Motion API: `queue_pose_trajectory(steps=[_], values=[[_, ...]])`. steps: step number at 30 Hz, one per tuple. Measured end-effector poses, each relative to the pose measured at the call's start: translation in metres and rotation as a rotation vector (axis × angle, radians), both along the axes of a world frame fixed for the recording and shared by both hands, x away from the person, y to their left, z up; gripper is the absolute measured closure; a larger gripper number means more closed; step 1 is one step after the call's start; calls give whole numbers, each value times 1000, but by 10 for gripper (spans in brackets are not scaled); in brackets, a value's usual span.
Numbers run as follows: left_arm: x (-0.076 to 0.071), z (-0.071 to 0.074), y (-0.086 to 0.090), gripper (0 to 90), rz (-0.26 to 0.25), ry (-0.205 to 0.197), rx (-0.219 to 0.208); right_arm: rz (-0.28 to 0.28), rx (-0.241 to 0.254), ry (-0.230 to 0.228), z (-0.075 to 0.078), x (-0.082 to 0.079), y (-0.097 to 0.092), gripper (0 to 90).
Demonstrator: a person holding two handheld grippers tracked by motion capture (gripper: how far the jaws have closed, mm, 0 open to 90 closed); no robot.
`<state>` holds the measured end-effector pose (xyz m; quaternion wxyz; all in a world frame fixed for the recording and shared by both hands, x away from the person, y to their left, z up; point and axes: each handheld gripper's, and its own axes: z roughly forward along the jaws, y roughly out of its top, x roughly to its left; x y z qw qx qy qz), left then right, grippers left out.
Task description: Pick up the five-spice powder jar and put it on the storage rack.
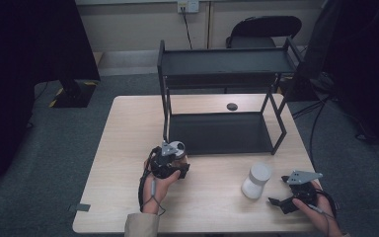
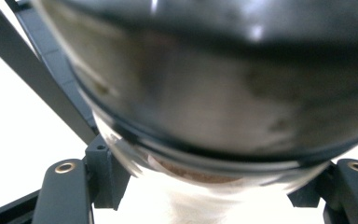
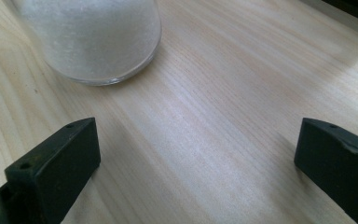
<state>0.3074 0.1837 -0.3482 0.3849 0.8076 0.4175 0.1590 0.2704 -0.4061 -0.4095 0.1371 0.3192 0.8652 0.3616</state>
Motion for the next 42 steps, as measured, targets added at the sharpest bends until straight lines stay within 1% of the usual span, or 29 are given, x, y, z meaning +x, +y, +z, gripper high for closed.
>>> queue_pose_trajectory(steps=[7,13,18,22,26,29,31,33,35,40,42], values=[[7,13,-8,298,-20,-9,10,0,0,0,0,0,0,0],[15,22,-14,298,-46,-3,3,0,0,0,0,0,0,0],[21,31,-22,298,-67,-7,5,0,0,0,0,0,0,0],[26,38,-27,298,-80,-7,-4,0,0,1,0,0,0,0],[33,47,-32,298,-103,-7,1,0,0,1,0,0,0,0],[36,52,-35,298,-109,-8,3,0,0,1,0,0,0,0],[39,56,-36,298,-112,-6,-7,0,0,0,0,0,0,0],[41,60,-38,298,-116,-9,-7,0,0,1,0,0,0,0],[43,65,-41,298,-119,-12,-1,0,0,1,0,0,0,0],[49,77,-47,298,-132,-15,0,0,0,0,0,0,0,0],[51,83,-49,298,-139,-16,-6,0,0,0,0,0,0,0]])
